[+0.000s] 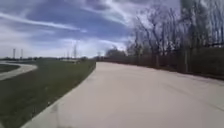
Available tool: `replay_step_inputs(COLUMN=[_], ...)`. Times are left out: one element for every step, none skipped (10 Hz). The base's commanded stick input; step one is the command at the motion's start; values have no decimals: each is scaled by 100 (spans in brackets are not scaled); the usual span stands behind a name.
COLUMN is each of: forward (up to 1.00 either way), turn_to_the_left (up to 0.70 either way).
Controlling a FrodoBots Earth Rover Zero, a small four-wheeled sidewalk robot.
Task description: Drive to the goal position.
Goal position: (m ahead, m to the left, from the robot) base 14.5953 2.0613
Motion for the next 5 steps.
replay_step_inputs(forward=[100,100,100,100,100], turn_to_the_left=[1,1,1,1,1])
